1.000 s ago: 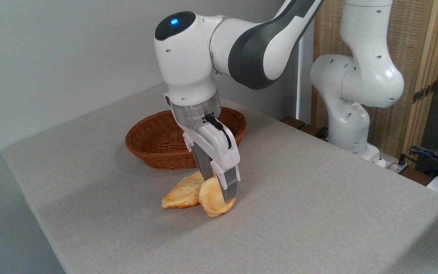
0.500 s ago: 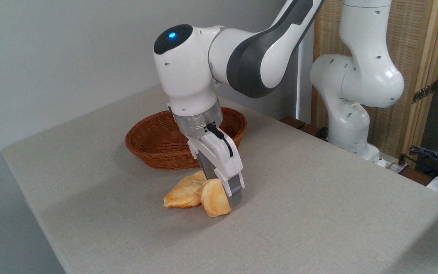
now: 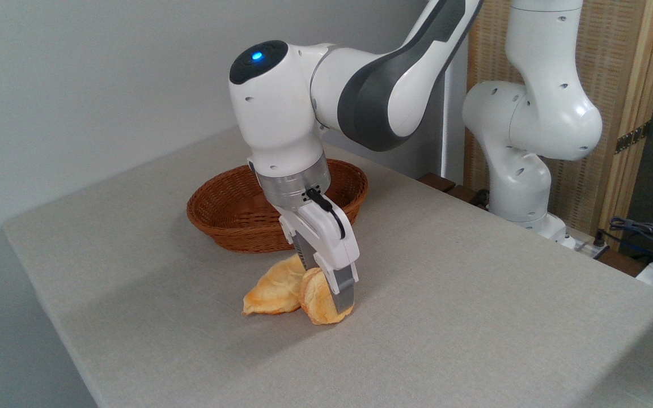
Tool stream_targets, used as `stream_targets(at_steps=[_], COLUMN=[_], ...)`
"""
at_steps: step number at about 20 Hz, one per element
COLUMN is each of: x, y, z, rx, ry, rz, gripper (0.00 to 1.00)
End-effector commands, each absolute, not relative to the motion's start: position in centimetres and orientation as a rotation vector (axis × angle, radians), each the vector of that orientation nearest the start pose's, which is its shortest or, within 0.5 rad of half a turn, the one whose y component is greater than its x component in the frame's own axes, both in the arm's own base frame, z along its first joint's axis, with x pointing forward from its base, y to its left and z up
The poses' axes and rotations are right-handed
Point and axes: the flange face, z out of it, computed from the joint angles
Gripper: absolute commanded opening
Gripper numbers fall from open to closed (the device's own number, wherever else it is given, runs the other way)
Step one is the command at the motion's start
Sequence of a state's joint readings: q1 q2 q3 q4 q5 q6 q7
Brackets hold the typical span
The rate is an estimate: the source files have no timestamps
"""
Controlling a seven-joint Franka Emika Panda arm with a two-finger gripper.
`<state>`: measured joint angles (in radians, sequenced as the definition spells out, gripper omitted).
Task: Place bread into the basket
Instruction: 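Lift the held bread slice and carry it over the basket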
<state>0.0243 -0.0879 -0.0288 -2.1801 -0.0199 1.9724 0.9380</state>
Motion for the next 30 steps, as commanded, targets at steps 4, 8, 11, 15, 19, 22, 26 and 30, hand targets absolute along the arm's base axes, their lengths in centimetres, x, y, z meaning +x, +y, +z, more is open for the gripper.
stream_targets(at_steps=[4,8,11,15,19,22,26,30], x=[50.5,51.2,51.3,51.1,50.6,49.5,47.6,45.9], y=[0.0,-0.1,-0.2,-2.0,-8.0,-13.2,-18.5,-21.7], z=[41.8,45.2,47.5,50.5,52.1,51.9,50.5,48.7], rx=[-2.834,-2.812,-2.809,-2.798,-2.843,-2.875,-2.878,-2.955], ry=[1.457,1.447,1.444,1.48,1.56,1.557,1.557,1.505], rz=[0.136,0.049,0.011,-0.016,-0.075,-0.065,0.035,0.102], gripper=[0.35,0.37,0.39,0.43,0.43,0.43,0.43,0.65])
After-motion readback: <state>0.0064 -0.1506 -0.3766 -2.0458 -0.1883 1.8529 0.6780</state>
